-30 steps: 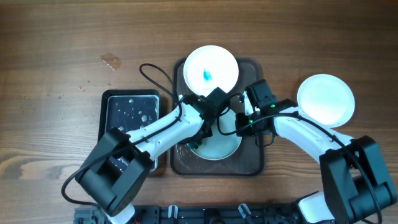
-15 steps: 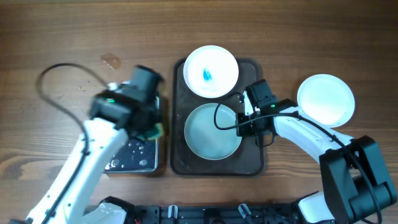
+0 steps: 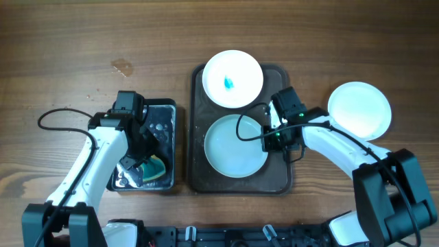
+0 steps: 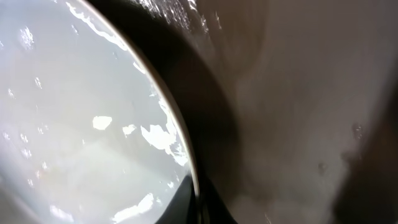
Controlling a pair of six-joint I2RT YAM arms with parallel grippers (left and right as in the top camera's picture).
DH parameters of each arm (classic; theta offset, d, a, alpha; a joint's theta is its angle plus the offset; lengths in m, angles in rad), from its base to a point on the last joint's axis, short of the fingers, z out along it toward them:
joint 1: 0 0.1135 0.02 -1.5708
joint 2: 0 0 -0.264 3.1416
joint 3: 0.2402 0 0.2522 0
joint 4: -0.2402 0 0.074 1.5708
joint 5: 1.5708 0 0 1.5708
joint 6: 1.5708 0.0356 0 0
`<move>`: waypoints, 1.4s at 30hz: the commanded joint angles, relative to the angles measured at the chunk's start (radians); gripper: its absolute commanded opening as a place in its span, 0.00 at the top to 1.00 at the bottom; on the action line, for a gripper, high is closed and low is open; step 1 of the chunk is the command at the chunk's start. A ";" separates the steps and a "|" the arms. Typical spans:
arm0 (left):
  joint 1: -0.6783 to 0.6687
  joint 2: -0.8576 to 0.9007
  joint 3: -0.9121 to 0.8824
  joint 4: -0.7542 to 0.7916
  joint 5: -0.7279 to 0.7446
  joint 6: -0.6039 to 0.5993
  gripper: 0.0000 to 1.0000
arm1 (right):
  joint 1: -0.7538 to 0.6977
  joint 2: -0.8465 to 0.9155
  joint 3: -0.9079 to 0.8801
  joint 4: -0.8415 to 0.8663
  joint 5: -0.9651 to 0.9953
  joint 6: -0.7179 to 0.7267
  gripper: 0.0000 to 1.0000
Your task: Clean dirty plates on tray and stack at the side
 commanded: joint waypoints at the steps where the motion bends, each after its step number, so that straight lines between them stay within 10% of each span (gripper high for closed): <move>1: 0.007 -0.068 0.071 -0.056 0.047 0.040 0.47 | -0.002 -0.003 0.147 -0.153 0.026 -0.073 0.96; 10: 0.063 -0.242 0.348 -0.252 0.046 0.040 0.02 | 0.103 0.007 0.597 -0.556 0.135 -0.121 0.96; 20: 0.167 -0.363 0.529 -0.396 0.002 0.065 0.00 | 0.400 0.424 1.065 -0.492 0.165 -0.036 0.96; 31: 0.188 -0.370 0.528 -0.428 -0.236 0.062 0.00 | 0.660 0.354 1.071 -0.312 0.969 0.095 0.96; 42: 0.188 -0.370 0.528 -0.428 -0.236 0.062 0.00 | 0.852 0.352 1.071 -0.322 1.320 0.114 0.95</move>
